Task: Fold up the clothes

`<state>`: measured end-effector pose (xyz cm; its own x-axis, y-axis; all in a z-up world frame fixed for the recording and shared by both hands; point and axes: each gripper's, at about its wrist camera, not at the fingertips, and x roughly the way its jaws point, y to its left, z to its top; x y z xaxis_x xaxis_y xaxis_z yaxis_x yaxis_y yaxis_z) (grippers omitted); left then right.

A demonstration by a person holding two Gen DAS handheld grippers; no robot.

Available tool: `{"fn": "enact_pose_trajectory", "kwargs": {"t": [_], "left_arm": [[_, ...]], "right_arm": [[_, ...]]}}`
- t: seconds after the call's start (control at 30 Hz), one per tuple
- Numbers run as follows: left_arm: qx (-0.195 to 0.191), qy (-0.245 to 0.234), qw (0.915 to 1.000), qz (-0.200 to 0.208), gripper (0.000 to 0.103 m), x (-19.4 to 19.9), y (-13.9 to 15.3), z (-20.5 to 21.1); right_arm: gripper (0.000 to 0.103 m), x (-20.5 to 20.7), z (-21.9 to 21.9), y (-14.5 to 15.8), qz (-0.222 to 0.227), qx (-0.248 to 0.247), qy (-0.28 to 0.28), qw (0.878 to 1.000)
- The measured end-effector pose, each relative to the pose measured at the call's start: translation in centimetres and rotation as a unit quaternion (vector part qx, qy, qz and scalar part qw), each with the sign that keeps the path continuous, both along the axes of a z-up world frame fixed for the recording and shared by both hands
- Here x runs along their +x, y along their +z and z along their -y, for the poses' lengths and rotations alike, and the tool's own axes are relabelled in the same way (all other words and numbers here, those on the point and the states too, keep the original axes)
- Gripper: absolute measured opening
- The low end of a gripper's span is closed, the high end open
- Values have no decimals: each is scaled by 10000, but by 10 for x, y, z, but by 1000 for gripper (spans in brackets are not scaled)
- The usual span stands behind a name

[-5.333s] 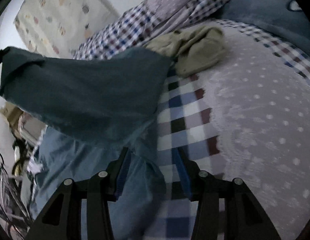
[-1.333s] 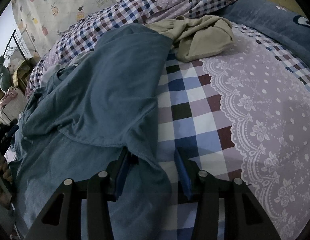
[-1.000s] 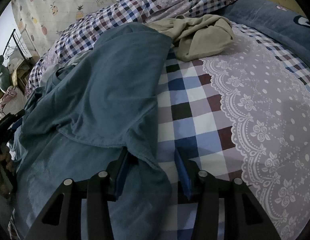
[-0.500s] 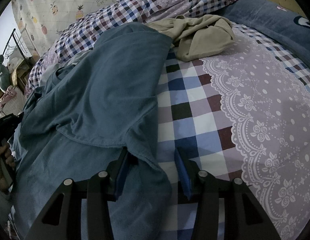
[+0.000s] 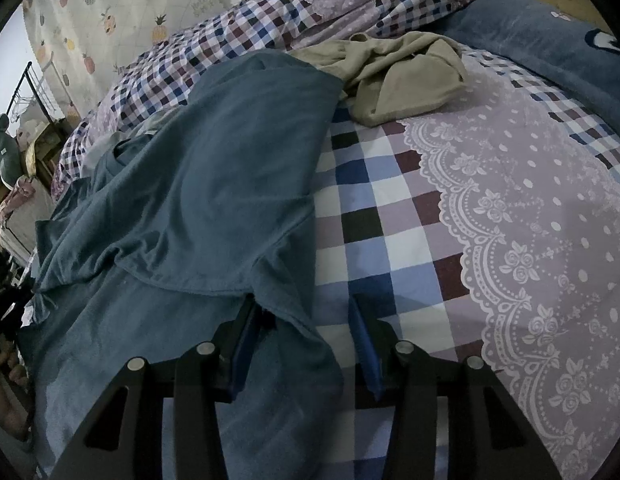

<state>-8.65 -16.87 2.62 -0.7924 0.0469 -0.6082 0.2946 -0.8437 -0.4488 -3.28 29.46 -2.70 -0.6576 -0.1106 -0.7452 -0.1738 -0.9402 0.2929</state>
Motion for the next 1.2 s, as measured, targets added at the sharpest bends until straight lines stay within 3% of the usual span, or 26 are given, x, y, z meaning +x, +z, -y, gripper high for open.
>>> {"fn": "enact_pose_trajectory", "kwargs": {"t": [0.07, 0.2, 0.27, 0.3, 0.33, 0.4, 0.47, 0.57, 0.67, 0.73, 0.83, 0.9, 1.03, 1.2], "left_arm": [[-43, -178, 9998, -89, 58, 13, 13, -6], [62, -646, 9970, -420, 76, 44, 37, -21], [70, -911, 9942, -573, 81, 57, 43, -33], [30, -1019, 9927, -642, 81, 63, 45, -39], [-16, -1121, 9912, -698, 82, 68, 45, -45], [35, -1294, 9890, -717, 82, 73, 40, -55], [320, -1469, 9871, -556, 82, 69, 30, -63], [704, -1639, 9837, -207, 82, 54, 16, -70], [703, -1659, 9835, -149, 82, 44, 12, -72], [682, -1585, 9849, -149, 82, 39, 12, -71], [831, -1383, 9868, -148, 82, 28, 10, -58], [863, -1219, 9887, -132, 82, 24, 9, -47], [1037, -836, 9911, -35, 82, 19, 7, -21], [1427, -483, 9885, -94, 82, 19, 8, 16]], "right_arm": [[49, -1, 0, 0, 1, 4, 18, 10000], [46, -3, 4, 1, 5, 101, 71, 9999], [11, -1, 4, 2, -28, 137, 36, 9999], [3, 2, 2, 5, -72, 168, -59, 9998], [3, 7, -1, 9, -149, 170, -169, 9996], [2, 20, -8, 23, -283, 248, -383, 9986], [2, 30, -16, 29, -260, 226, -526, 9980], [4, 33, -21, 15, 190, 248, -536, 9981], [9, 35, -24, 6, 495, 126, -463, 9976], [24, 41, -28, 12, 595, 61, -406, 9974], [41, 56, -24, 34, 606, 414, -432, 9964], [42, 65, -17, 52, 503, 585, -470, 9959], [43, 49, 28, 87, 65, 404, 8, 9992], [44, -19, 136, 122, -238, 409, 1131, 9925]]}}
